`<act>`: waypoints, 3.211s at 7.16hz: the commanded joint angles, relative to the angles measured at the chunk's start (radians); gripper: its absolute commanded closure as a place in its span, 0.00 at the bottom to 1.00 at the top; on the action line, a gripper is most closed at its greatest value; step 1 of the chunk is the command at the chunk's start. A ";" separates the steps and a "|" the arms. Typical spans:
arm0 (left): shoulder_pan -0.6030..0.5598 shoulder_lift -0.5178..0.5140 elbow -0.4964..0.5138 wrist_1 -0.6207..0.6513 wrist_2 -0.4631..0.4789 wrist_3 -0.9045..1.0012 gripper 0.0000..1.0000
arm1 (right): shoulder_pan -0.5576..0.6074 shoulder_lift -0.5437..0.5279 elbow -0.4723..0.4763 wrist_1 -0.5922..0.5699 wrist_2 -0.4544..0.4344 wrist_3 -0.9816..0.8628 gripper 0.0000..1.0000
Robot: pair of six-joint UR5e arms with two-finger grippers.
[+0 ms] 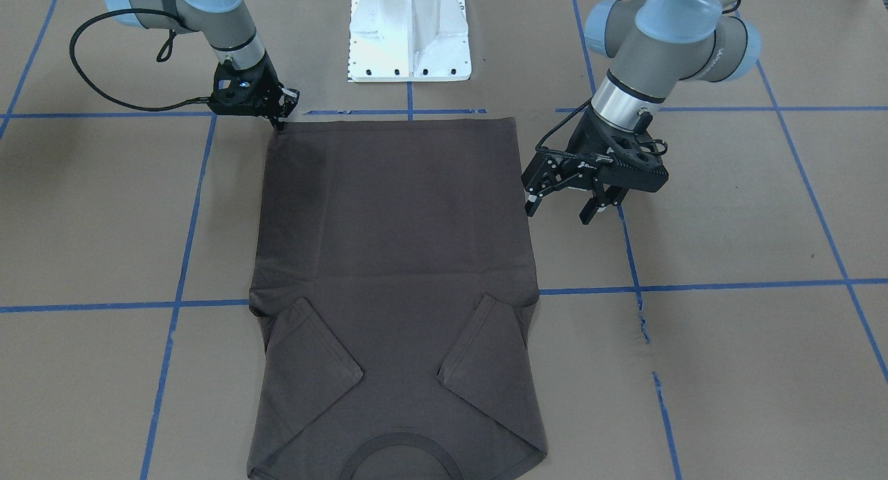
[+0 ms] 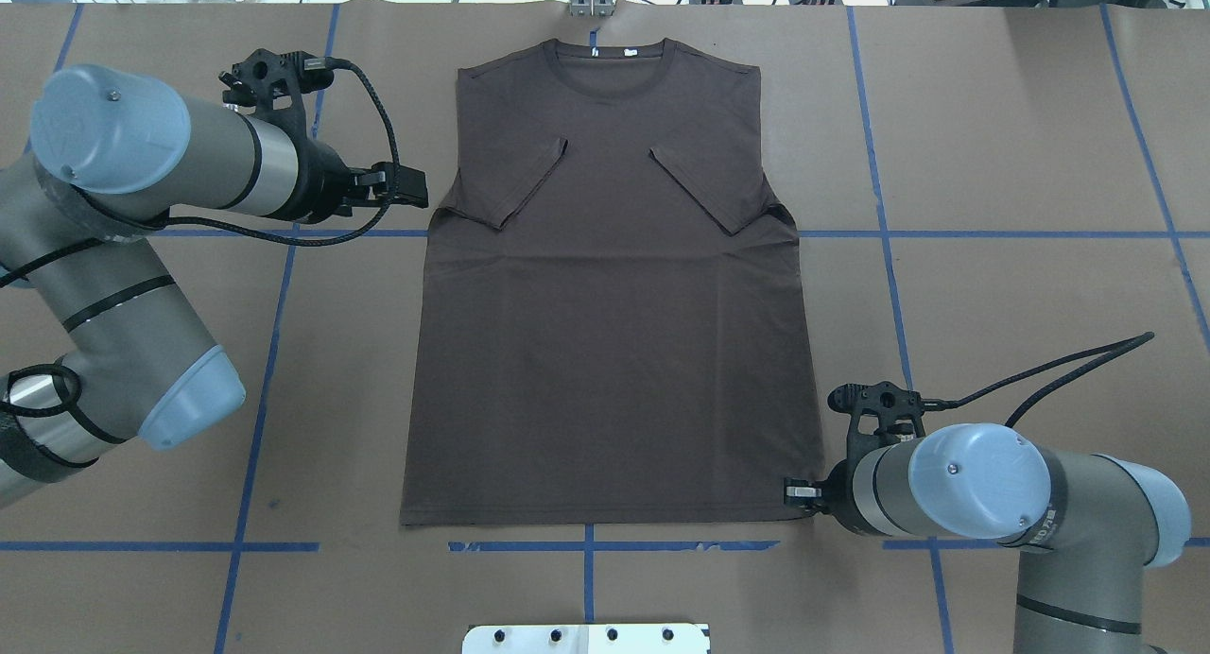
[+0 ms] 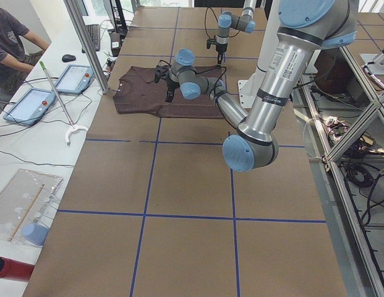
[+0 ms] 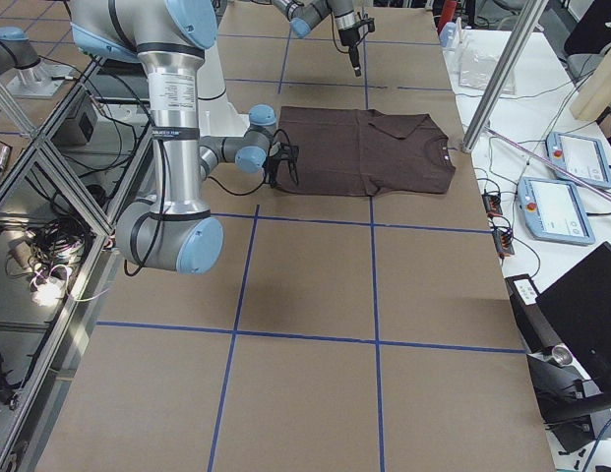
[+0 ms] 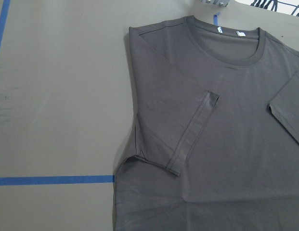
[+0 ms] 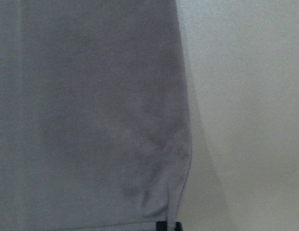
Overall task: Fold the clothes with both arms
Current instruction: 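Lower the left gripper to the other hem corner and grasp both hem corners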
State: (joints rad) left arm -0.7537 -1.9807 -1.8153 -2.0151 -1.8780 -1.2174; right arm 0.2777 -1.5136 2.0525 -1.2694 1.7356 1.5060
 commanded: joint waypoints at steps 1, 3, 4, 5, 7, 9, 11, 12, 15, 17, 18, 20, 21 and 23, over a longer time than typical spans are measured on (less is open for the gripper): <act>0.078 0.060 -0.050 0.001 0.002 -0.229 0.00 | 0.021 0.006 0.027 0.002 0.002 -0.001 1.00; 0.324 0.129 -0.172 0.080 0.150 -0.524 0.01 | 0.041 0.009 0.050 0.012 0.010 -0.013 1.00; 0.437 0.129 -0.180 0.146 0.251 -0.651 0.09 | 0.043 0.010 0.070 0.012 0.013 -0.013 1.00; 0.524 0.134 -0.177 0.191 0.323 -0.739 0.11 | 0.041 0.019 0.071 0.012 0.016 -0.013 1.00; 0.576 0.129 -0.177 0.310 0.362 -0.746 0.04 | 0.048 0.035 0.069 0.012 0.018 -0.013 1.00; 0.585 0.135 -0.174 0.347 0.362 -0.745 0.04 | 0.048 0.035 0.067 0.007 0.018 -0.013 1.00; 0.600 0.135 -0.162 0.349 0.361 -0.745 0.11 | 0.051 0.035 0.067 0.005 0.018 -0.013 1.00; 0.600 0.134 -0.162 0.349 0.361 -0.745 0.21 | 0.057 0.035 0.069 0.005 0.019 -0.015 1.00; 0.600 0.135 -0.162 0.349 0.361 -0.745 0.67 | 0.086 0.033 0.072 0.005 0.050 -0.015 1.00; 0.600 0.135 -0.168 0.351 0.361 -0.745 1.00 | 0.094 0.033 0.072 0.005 0.062 -0.015 1.00; 0.600 0.128 -0.179 0.373 0.361 -0.742 1.00 | 0.095 0.033 0.072 0.005 0.062 -0.016 1.00; 0.600 0.128 -0.229 0.410 0.358 -0.735 1.00 | 0.095 0.032 0.072 0.005 0.062 -0.017 1.00; 0.599 0.126 -0.236 0.412 0.356 -0.735 1.00 | 0.097 0.033 0.074 0.005 0.062 -0.017 1.00; 0.591 0.138 -0.297 0.418 0.355 -0.729 1.00 | 0.116 0.020 0.112 0.002 0.112 -0.015 1.00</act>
State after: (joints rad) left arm -0.1569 -1.8507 -2.0716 -1.6015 -1.5224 -1.9507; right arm 0.3803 -1.4846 2.1379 -1.2647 1.8115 1.4898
